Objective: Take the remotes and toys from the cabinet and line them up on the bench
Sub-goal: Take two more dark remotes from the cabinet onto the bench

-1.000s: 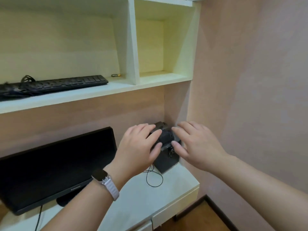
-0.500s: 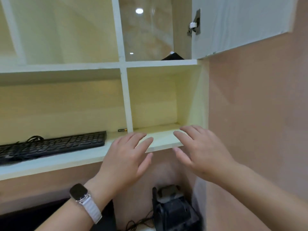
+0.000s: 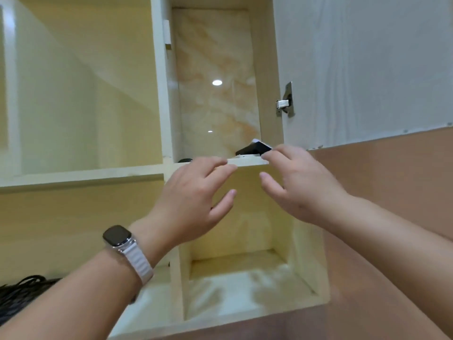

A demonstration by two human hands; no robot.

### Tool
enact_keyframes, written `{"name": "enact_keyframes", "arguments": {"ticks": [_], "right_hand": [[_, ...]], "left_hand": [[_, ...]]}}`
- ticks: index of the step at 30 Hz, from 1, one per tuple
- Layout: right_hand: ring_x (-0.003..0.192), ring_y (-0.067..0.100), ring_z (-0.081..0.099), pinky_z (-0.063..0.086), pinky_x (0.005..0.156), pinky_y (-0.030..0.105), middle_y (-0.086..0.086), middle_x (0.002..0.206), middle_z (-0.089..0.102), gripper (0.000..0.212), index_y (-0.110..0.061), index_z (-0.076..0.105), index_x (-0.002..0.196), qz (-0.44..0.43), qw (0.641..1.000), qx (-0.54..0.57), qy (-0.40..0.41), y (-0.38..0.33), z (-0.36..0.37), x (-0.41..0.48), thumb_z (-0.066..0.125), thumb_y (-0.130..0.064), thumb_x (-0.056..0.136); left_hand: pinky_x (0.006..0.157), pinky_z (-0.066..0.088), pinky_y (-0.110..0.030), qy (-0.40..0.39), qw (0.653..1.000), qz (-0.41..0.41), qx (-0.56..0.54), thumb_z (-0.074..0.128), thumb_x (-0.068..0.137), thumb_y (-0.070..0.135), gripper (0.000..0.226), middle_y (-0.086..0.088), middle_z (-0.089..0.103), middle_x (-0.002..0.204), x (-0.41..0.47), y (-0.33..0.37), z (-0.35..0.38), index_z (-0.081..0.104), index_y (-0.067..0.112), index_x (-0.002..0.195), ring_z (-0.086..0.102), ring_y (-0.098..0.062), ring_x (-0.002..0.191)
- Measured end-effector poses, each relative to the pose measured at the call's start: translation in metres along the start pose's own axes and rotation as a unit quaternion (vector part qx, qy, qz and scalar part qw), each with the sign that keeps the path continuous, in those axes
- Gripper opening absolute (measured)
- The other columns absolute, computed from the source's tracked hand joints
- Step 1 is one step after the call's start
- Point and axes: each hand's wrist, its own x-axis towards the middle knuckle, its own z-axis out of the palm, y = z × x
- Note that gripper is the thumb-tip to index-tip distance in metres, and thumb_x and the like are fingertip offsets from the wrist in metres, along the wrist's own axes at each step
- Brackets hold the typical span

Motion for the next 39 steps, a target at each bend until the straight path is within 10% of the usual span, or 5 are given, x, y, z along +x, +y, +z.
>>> {"name": "enact_keyframes", "arguments": {"ticks": [10, 16, 23, 35, 39], "right_hand": [[0.113, 0.029, 0.053, 0.047, 0.083, 0.035, 0.008, 0.129, 0.051, 0.043, -0.018, 0.048, 0.134, 0.034, 0.985, -0.051, -0.161, -0.016, 0.001, 0.125, 0.053, -0.03, 0.093], [0.094, 0.03, 0.063, 0.056, 0.078, 0.035, 0.012, 0.11, 0.065, 0.031, -0.008, 0.061, 0.118, 0.094, 0.967, -0.073, -0.225, -0.006, 0.029, 0.138, 0.051, -0.008, 0.088], [0.056, 0.019, 0.042, 0.03, 0.044, 0.028, 0.007, 0.071, 0.044, 0.021, -0.008, 0.043, 0.07, 0.133, 0.966, -0.099, -0.2, -0.005, 0.028, 0.137, 0.049, -0.002, 0.089], [0.056, 0.025, 0.048, 0.032, 0.047, 0.027, 0.006, 0.066, 0.044, 0.021, -0.006, 0.05, 0.066, 0.115, 0.988, -0.085, -0.061, -0.011, 0.017, 0.124, 0.052, 0.004, 0.084], [0.079, 0.031, 0.045, 0.034, 0.066, 0.033, 0.012, 0.09, 0.045, 0.009, -0.007, 0.049, 0.08, 0.085, 0.994, -0.064, 0.013, -0.015, 0.01, 0.115, 0.05, -0.004, 0.089]], "left_hand": [[0.09, 0.047, -0.036, -0.356, 0.915, -0.135, 0.134, 0.049, 0.096, 0.025, 0.042, -0.008, 0.055, 0.128, 0.123, -0.052, -0.006, 0.043, 0.02, 0.138, 0.054, -0.028, 0.114], [0.056, 0.037, -0.027, -0.496, 0.829, -0.179, 0.183, 0.046, 0.097, 0.028, 0.036, -0.009, 0.06, 0.109, 0.135, -0.051, 0.019, 0.056, 0.004, 0.123, 0.05, -0.025, 0.087], [0.064, 0.045, -0.029, -0.471, 0.837, -0.182, 0.213, 0.054, 0.093, 0.021, 0.031, -0.011, 0.064, 0.112, 0.131, -0.062, 0.025, 0.061, 0.005, 0.12, 0.055, -0.028, 0.089], [0.055, 0.051, -0.024, -0.34, 0.912, -0.225, 0.039, 0.047, 0.087, 0.018, 0.031, -0.013, 0.069, 0.101, 0.113, -0.03, -0.017, 0.066, 0.003, 0.106, 0.061, -0.03, 0.081], [0.059, 0.044, -0.031, -0.294, 0.928, -0.229, 0.019, 0.048, 0.093, 0.049, 0.046, -0.011, 0.068, 0.084, 0.094, -0.021, -0.018, 0.069, 0.008, 0.091, 0.063, -0.027, 0.078]]}}
